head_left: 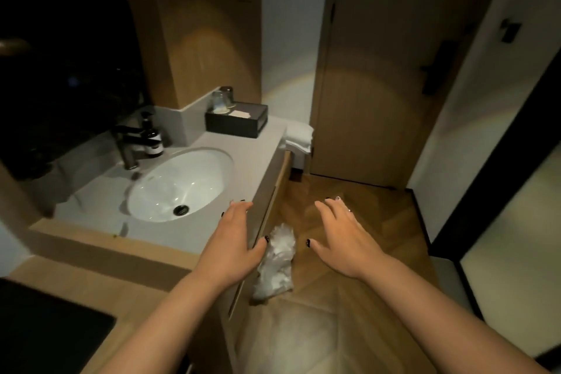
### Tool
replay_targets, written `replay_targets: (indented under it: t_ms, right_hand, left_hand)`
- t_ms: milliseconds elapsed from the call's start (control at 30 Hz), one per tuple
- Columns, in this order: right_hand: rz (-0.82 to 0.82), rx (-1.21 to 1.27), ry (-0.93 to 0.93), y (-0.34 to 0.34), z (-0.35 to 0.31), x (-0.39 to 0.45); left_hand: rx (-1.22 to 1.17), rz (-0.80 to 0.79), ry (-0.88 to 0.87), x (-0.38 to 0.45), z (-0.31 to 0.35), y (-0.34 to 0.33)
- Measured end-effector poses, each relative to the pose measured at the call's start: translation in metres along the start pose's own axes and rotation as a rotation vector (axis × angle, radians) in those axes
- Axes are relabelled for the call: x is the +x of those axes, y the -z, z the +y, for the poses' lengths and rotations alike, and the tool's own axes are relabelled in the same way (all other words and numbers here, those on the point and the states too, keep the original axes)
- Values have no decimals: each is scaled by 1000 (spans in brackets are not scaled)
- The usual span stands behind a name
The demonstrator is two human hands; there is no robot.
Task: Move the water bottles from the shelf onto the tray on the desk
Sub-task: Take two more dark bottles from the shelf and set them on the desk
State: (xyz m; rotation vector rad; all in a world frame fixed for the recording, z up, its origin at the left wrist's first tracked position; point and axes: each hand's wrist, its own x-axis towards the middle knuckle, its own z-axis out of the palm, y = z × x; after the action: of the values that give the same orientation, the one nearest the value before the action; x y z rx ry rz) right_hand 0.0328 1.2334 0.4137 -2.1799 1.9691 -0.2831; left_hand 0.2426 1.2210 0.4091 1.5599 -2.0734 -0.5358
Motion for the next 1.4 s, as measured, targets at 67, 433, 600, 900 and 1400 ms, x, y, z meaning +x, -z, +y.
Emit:
replay_targets:
  t_ms: [67,433,600,900,1400]
  right_hand:
    - [-17,-14,-52,2,23,4]
    - [-97,-65,-234,6,137,97]
    - [-145,-52,-306,11,190,183]
    - [-176,-52,-334,30,273,321]
    - [-188,37,-159,61,437,512]
  left_hand:
    - [27,-71,-40,21,8,-11]
    - [186,-325,-135,182,27,-91]
    - [254,-345,-174,293,29,-131]
    - [293,-417,-241,459,55,-191]
    - [229,-370,-101,663,112,-266]
